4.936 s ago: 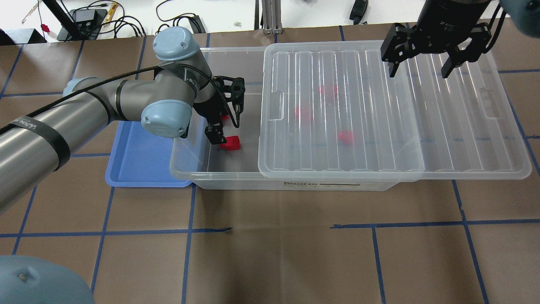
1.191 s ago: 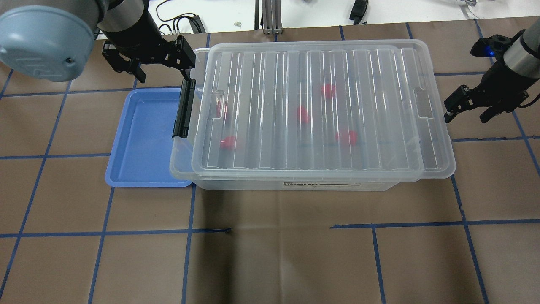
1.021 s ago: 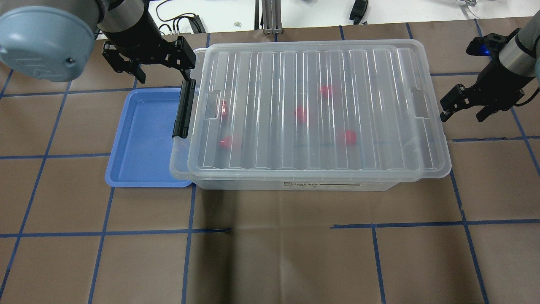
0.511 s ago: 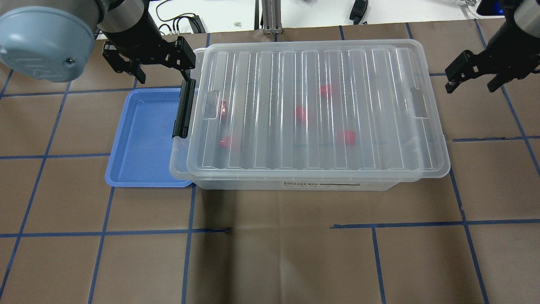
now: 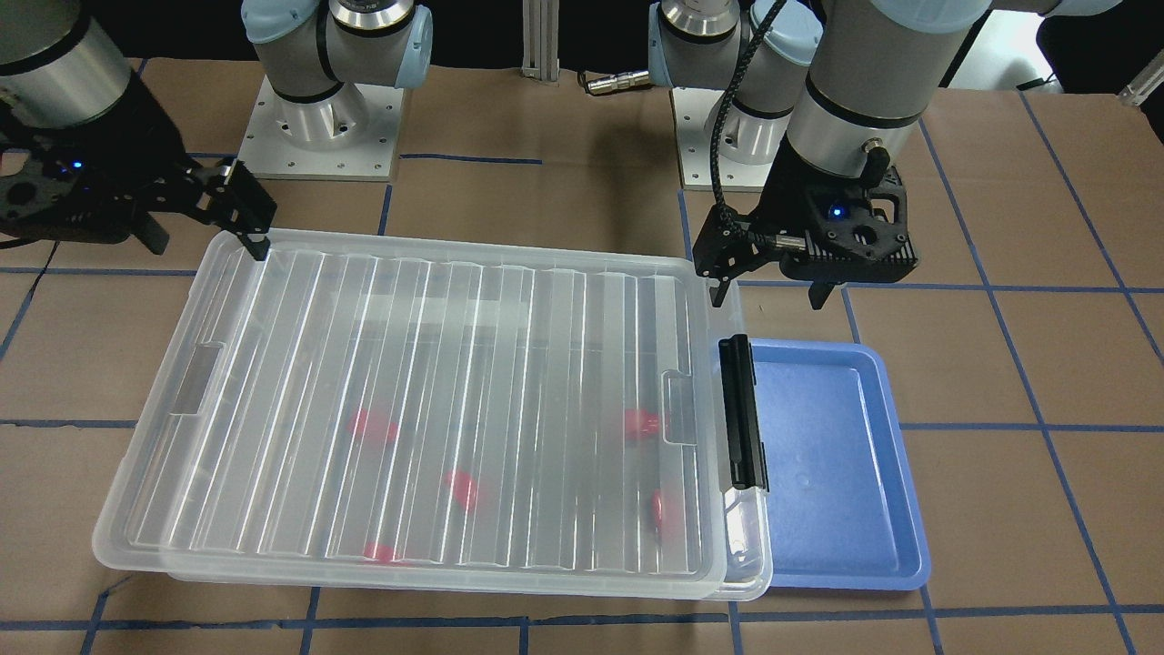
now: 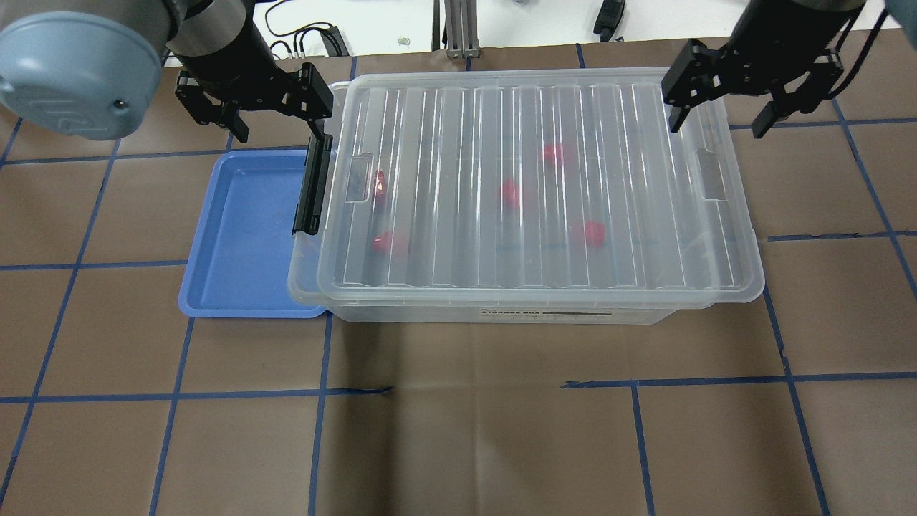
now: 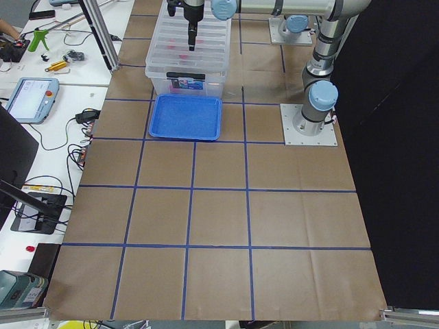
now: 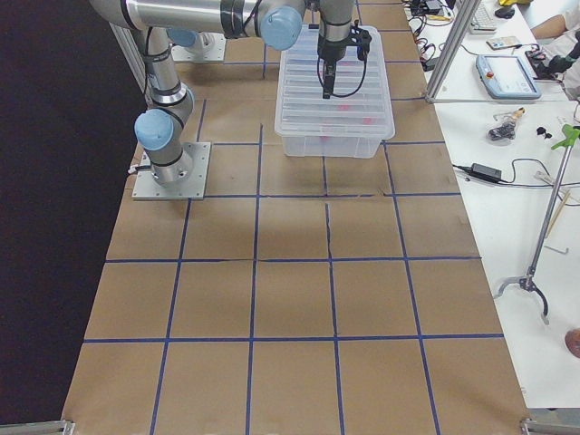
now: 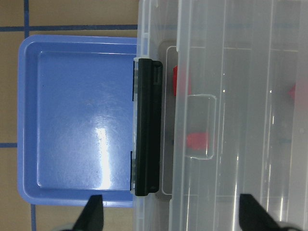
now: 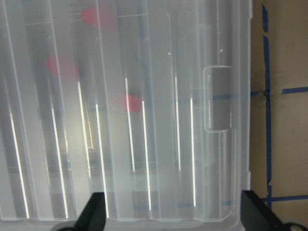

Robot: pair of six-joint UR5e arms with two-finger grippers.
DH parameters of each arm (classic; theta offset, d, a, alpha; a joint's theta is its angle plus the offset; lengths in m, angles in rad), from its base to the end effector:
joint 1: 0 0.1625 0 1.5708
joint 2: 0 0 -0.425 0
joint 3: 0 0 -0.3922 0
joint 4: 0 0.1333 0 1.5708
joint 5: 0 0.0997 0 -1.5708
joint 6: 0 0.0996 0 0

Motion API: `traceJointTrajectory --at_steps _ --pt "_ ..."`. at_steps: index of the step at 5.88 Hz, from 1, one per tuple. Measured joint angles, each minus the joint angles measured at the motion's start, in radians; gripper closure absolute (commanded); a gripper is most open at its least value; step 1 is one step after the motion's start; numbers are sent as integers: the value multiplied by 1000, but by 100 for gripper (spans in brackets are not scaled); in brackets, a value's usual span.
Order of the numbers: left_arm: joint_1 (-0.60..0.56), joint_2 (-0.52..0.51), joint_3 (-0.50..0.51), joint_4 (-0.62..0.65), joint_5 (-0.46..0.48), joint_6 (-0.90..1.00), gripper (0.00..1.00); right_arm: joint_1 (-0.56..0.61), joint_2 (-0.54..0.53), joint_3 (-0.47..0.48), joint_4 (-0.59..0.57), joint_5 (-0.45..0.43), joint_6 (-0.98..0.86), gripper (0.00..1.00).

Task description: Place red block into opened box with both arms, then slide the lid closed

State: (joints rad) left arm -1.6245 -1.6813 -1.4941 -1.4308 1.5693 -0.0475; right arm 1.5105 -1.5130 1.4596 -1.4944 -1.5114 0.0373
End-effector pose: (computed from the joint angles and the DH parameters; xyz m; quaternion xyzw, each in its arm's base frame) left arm -0.1627 -0.5406 0.4832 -0.0031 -0.9986 0.0530 0.0034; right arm 0.1080 -0.5210 0.5060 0.0491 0.9983 0.0112 0.0298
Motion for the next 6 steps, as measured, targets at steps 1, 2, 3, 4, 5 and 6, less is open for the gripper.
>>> traceJointTrajectory --at_steps 1,2,3,4,5,6 --pt "0 0 0 1 0 0 2 33 -4 0 12 -14 27 0" --pt "0 0 0 1 -1 0 2 43 -8 1 20 -46 32 0" --pt "0 0 0 1 -1 0 2 46 -11 2 22 -71 34 0" --pt "0 0 0 1 -1 0 2 47 -11 2 22 -79 35 0" --pt "0 0 0 1 -1 0 2 48 -12 1 21 -80 37 0" --pt "-1 0 0 1 -1 -1 2 48 -14 1 20 -81 37 0"
